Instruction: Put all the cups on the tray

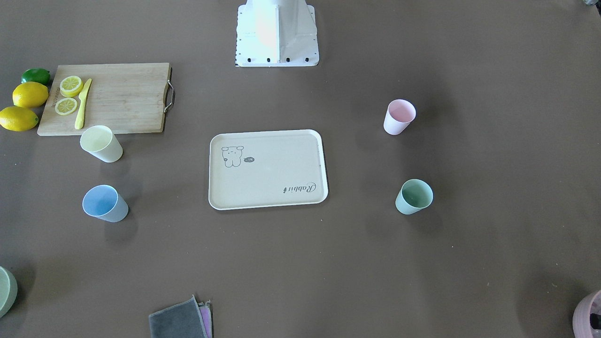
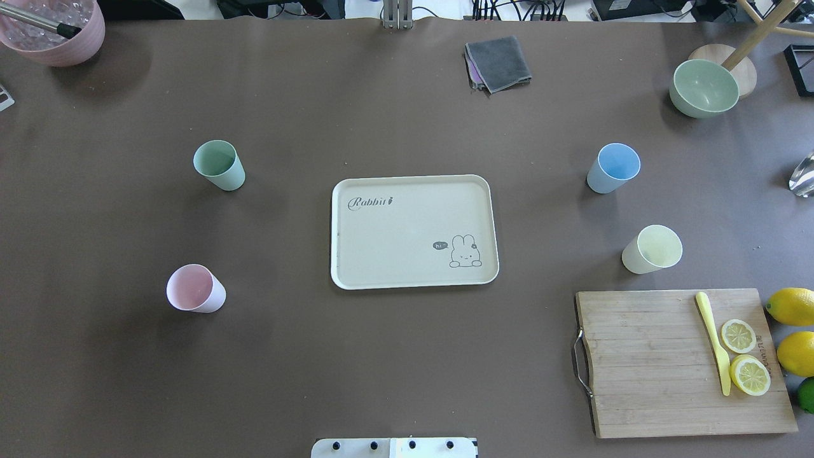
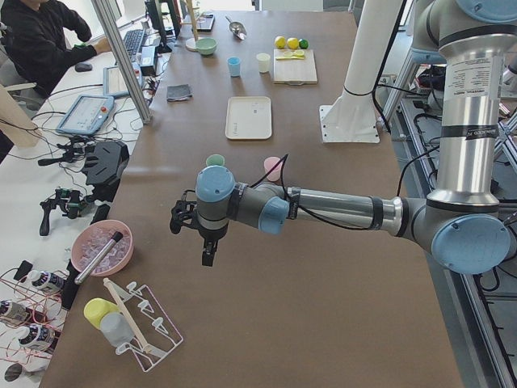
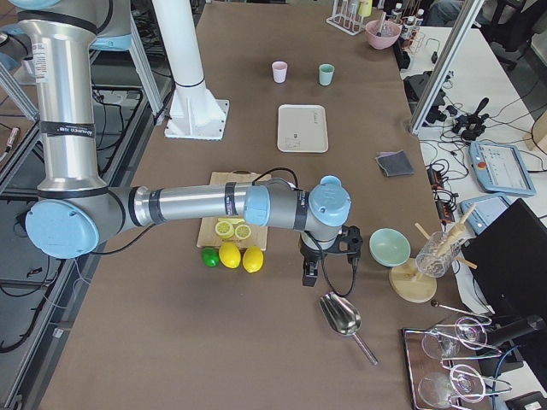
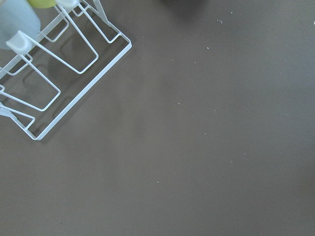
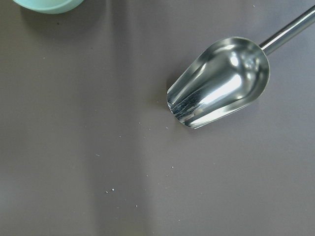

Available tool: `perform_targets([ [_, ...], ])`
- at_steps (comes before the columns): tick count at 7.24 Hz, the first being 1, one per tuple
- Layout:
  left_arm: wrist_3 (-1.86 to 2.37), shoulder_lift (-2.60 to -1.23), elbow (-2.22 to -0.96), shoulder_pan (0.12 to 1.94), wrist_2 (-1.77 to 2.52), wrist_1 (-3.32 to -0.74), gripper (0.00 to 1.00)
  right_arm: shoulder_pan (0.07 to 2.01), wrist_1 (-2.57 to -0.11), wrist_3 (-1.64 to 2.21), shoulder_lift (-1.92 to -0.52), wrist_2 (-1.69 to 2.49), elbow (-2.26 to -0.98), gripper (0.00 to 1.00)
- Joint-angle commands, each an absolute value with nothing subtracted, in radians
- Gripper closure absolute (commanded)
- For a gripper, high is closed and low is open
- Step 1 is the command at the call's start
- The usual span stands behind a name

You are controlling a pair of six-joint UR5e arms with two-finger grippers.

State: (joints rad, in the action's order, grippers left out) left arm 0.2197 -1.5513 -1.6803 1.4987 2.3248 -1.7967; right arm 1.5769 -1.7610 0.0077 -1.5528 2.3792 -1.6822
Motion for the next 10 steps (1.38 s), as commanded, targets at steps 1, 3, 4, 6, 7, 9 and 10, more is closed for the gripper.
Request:
perform_targets([
  [1, 0.221, -1.552, -1.681, 1.499, 2.329, -1.796, 0.02, 1.577, -1.759, 0.008, -1.555, 2.379, -1.681, 0.00],
  [3, 0.222, -1.552, -1.684, 1.497, 2.329, -1.798, 0.02, 1.577, -1.759, 0.006, -1.559, 2.388, -1.683, 0.00],
  [4, 0.225, -1.558, -1.690, 1.497, 2.330, -1.798, 0.02, 1.577, -1.758, 0.006, -1.559, 2.413, -1.698, 0.00],
  [6, 0.232, -1.568, -1.745, 1.491, 2.333, -1.854, 0.02, 1.577, -1.737, 0.012, -1.545, 2.434, -1.736, 0.00],
  [7, 0.227, -1.568, -1.723, 1.450, 2.330, -1.952, 0.02, 1.577, -1.645, 0.021, -1.548, 2.469, -1.743, 0.00],
  [9, 0.431, -1.581, -1.695, 1.326, 2.332, -2.118, 0.02, 1.577, -1.621, 0.028, -1.545, 2.445, -1.756, 0.00],
  [10, 0.469, -1.632, -1.698, 1.234, 2.332, -2.123, 0.02, 1.566, -1.617, 0.031, -1.552, 2.439, -1.758, 0.00],
])
